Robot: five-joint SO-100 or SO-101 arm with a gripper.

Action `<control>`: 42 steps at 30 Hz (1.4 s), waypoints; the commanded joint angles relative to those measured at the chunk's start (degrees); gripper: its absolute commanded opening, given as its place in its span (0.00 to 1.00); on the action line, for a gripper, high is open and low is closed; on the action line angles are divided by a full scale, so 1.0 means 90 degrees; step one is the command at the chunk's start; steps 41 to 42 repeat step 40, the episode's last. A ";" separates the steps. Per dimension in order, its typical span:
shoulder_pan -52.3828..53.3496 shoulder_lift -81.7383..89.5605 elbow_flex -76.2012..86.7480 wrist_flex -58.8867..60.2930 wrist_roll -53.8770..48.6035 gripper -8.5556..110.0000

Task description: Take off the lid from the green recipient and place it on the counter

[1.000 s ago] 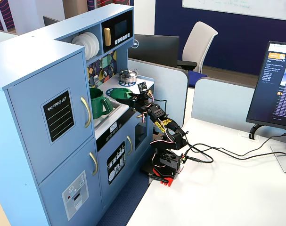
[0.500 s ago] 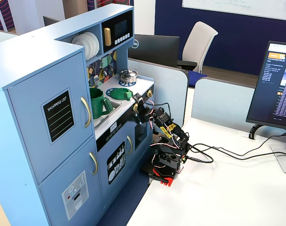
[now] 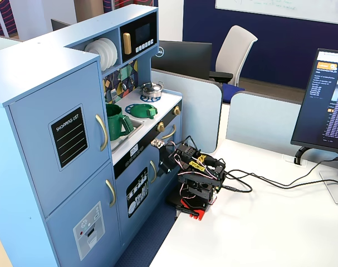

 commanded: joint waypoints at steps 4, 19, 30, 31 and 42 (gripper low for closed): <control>0.0039 0.0547 0.0635 0.0547 -0.0332 0.07; 0.0098 0.0557 0.0996 0.2422 0.0283 0.08; 0.0205 0.0557 0.0996 0.2422 0.0264 0.08; 0.0205 0.0557 0.0996 0.2422 0.0264 0.08; 0.0234 0.0557 0.0996 0.2422 0.0264 0.08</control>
